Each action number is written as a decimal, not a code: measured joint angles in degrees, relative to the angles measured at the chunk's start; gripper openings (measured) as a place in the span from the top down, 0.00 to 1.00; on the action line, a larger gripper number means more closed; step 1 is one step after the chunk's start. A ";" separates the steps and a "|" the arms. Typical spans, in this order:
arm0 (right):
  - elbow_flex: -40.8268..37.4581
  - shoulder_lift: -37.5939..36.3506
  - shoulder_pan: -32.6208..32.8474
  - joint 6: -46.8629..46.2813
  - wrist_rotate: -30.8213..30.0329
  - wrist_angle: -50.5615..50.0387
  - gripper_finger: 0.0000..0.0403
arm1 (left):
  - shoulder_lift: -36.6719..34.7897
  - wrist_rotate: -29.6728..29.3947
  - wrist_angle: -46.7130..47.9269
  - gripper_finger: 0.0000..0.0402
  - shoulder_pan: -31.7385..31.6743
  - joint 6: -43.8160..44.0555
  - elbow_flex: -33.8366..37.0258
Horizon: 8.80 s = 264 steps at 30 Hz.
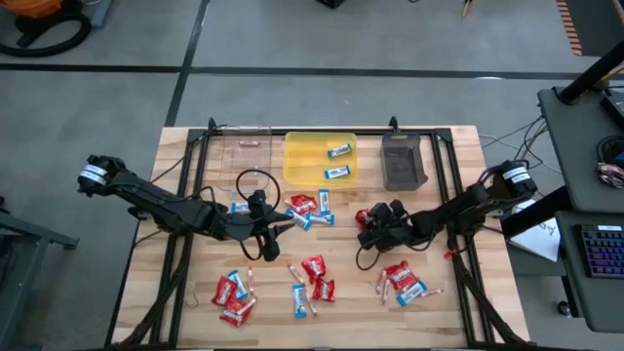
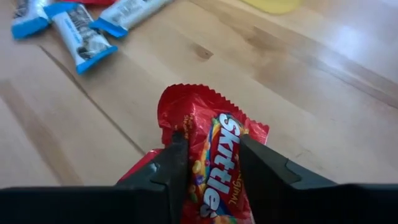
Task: Sort candy
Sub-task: Put the red candy into the black bin, then put the white chocolate into the yellow bin
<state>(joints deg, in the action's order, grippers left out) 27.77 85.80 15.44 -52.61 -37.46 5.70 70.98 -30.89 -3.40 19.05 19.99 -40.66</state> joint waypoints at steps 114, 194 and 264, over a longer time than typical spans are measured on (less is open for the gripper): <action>0.00 1.58 -2.75 25.62 4.82 9.13 0.30 | -0.72 1.33 -1.95 0.81 1.36 -3.01 -0.02; 17.65 -19.46 -41.11 16.04 8.65 -39.15 0.58 | -4.34 5.31 1.26 0.81 4.68 4.07 -0.02; 24.41 -20.30 -10.05 18.08 16.90 -33.27 0.60 | 11.12 35.47 40.89 0.61 14.65 56.22 -0.90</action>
<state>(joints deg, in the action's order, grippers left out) 52.18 65.49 5.39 -34.52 -20.56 -27.57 82.11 4.58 37.49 33.70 76.20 -41.56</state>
